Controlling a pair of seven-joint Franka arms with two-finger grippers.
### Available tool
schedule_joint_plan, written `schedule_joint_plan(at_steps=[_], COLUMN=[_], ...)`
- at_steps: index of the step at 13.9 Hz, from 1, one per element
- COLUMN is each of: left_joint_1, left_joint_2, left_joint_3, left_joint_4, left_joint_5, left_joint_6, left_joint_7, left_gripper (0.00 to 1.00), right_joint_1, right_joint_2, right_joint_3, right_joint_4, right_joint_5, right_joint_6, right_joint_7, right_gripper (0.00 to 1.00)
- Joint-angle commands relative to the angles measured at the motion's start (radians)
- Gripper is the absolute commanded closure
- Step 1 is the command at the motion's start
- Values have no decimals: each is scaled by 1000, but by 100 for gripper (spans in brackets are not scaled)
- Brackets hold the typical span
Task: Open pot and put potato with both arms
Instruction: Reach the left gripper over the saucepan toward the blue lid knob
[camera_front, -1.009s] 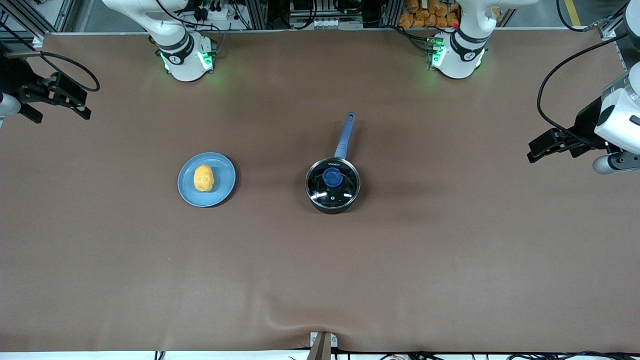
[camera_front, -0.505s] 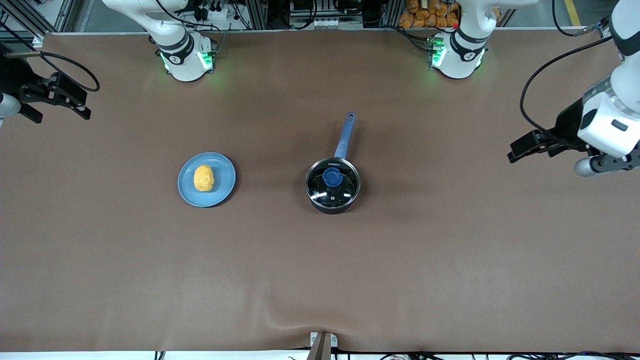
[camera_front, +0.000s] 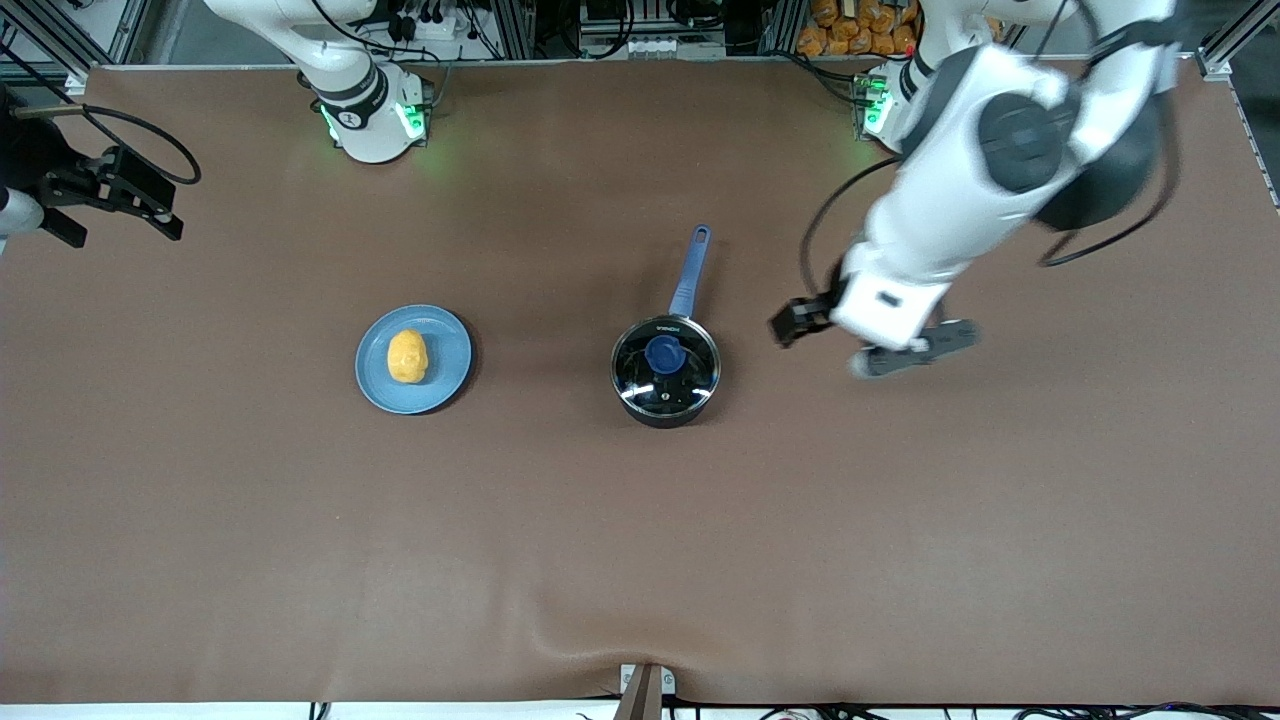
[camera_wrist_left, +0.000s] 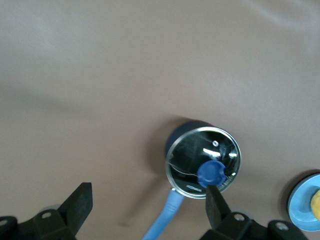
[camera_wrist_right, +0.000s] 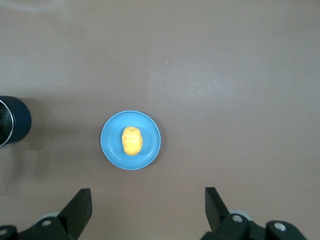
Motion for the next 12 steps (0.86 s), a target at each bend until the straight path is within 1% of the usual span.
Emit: schedule_joint_plan(at_steps=[1,4,7,10,12], left_joint_1=[-83,-168,-225,-243,-245], left_joint_2=[72,156,240,273,288], left_joint_3=[10,8,10,13,10], left_joint_4=[15,27,52,52,52], left_joint_5=[46,126,163,171,209], left_joint_6=[60,116,148,153,168], left_joint_7=[-90,-209,-275,-269,-270], left_gripper=[0,0,0,0,0], right_joint_1=[-2,-2,-2,-2,-2], right_joint_2=[5,5,5,5,5], right_joint_3=[-1,-1,-1,-1,-1], right_joint_4=[10,10,10,10,10], right_joint_5=[8,8,8,8,8], right_joint_6=[-8,-8,-8,-8,-8], right_joint_7=[-8,-8,-9,-9,-9], right_gripper=[0,0,0,0,0])
